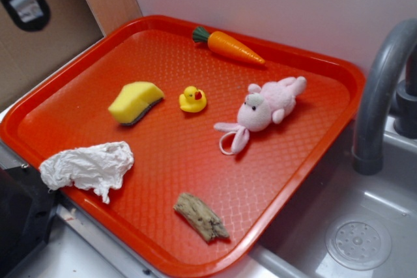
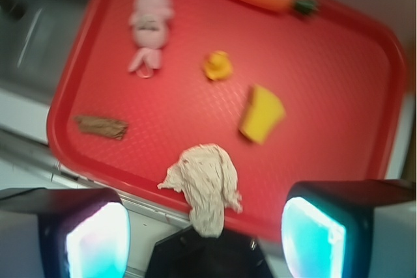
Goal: Grab the wood chip.
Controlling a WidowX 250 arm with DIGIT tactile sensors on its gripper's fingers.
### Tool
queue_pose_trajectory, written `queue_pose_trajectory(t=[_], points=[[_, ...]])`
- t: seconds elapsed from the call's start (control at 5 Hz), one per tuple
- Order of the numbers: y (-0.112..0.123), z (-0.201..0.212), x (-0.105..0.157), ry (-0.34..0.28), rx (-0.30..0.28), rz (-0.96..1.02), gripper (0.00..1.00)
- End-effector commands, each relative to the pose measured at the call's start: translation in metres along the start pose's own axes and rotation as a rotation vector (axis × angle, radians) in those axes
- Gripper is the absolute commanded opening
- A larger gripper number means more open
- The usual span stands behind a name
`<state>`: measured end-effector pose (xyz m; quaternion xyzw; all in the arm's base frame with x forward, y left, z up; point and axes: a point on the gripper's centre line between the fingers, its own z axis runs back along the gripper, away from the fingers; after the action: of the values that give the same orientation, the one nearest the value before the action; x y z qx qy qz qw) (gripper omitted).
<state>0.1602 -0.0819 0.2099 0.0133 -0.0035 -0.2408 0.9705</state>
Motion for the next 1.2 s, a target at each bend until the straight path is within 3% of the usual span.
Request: queue_pose_trajectory(t=[0.0, 0.2, 0.4, 0.6, 1.0], points=[[-0.063, -0.029, 0.010, 0.142, 0.067, -0.524, 1.00], [-0.083, -0.052, 0.003, 0.162, 0.063, -0.776, 1.00], [-0.086, -0.077, -0.005, 0.198, 0.150, -1.020, 1.00], [-0.086, -0.106, 0.000, 0.276, 0.191, -1.201, 1.00], [-0.097, -0.142, 0.016, 0.276, 0.160, -1.151, 1.00]])
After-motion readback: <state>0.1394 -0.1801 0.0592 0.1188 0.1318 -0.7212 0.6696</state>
